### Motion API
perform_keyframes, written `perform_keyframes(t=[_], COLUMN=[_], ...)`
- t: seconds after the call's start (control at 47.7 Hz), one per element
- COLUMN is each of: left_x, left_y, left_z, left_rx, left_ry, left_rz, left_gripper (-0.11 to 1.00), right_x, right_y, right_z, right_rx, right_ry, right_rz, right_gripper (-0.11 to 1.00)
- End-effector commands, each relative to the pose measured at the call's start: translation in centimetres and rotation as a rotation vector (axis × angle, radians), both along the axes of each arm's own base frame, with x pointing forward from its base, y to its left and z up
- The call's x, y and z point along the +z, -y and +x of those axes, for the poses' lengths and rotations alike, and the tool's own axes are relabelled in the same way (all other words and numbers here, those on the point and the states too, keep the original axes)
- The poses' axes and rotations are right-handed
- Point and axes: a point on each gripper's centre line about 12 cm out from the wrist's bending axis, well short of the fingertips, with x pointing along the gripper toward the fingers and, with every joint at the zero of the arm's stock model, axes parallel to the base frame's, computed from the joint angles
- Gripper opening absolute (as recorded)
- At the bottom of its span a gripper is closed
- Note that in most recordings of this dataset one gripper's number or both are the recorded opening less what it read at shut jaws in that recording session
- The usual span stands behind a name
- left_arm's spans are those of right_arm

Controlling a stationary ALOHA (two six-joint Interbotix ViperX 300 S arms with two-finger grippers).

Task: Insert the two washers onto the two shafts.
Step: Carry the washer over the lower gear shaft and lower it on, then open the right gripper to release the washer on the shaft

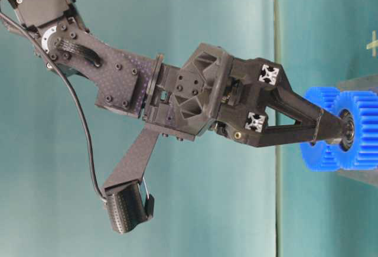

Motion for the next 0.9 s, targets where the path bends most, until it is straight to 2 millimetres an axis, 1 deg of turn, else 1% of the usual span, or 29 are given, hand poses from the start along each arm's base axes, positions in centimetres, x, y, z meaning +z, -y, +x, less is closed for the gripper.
perform_keyframes(t=[0.0, 0.461, 0.503, 0.587, 0.65, 0.692, 0.881], left_x=[0.5, 0.7, 0.7, 0.7, 0.7, 0.7, 0.7], left_y=[0.0, 0.0, 0.0, 0.0, 0.0, 0.0, 0.0], left_z=[0.2, 0.3, 0.3, 0.3, 0.3, 0.3, 0.3], left_rx=[-0.002, -0.002, -0.002, -0.002, -0.002, -0.002, -0.002], left_ry=[0.015, 0.028, 0.028, 0.028, 0.028, 0.029, 0.029], left_rz=[0.001, 0.001, 0.001, 0.001, 0.001, 0.001, 0.001], left_gripper=[-0.01, -0.01, -0.01, -0.01, -0.01, -0.01, 0.00], right_x=[1.5, 1.7, 1.7, 2.0, 2.2, 2.3, 2.9], right_y=[-0.2, 0.0, -0.1, 0.0, -0.1, -0.1, -0.1], right_z=[0.4, 0.8, 0.8, 0.9, 1.0, 1.0, 0.9], right_rx=[0.005, 0.004, 0.004, -0.001, 0.001, 0.001, 0.001], right_ry=[0.035, 0.041, 0.043, 0.049, 0.055, 0.058, 0.063], right_rz=[0.001, 0.001, 0.001, 0.002, 0.003, 0.003, 0.003], right_gripper=[0.33, 0.33, 0.37, 0.56, 0.65, 0.67, 0.67])
